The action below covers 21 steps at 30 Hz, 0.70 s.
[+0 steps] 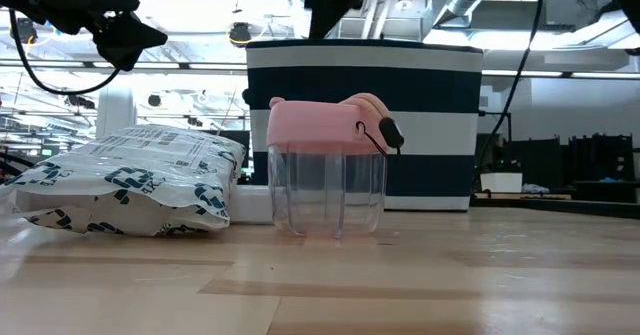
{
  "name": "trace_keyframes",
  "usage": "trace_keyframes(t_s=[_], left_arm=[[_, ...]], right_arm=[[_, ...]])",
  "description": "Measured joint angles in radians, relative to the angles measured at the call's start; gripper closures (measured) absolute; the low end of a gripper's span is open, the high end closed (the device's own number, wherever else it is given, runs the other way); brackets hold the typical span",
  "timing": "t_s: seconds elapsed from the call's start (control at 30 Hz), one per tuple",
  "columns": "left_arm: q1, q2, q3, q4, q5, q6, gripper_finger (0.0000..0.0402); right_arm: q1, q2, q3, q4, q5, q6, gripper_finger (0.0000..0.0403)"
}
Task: Pick & place medical supplies in basket/bin
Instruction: Put the pink tumbler into the blue bin
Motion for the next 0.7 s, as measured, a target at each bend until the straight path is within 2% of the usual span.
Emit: trace_keyframes(t_s=[0.13, 0.57, 0.7], left_arm=[[0.0, 0.0, 0.0, 0.0, 0.025, 0.0, 0.0161], [0.0, 0.0, 0.0, -0.004, 0.028, 0.0, 0.0161], [0.0, 0.0, 0.0, -0.004, 0.027, 0.0, 0.0161]], right_arm=[[0.024, 0.036, 0.0, 0.02, 0.0, 0.016, 0.0154], [0.024, 0.039, 0.001, 0.063, 0.002, 0.067, 0.0154], [0.024, 0.039, 0.001, 0.057, 0.045, 0.103, 0.0154]])
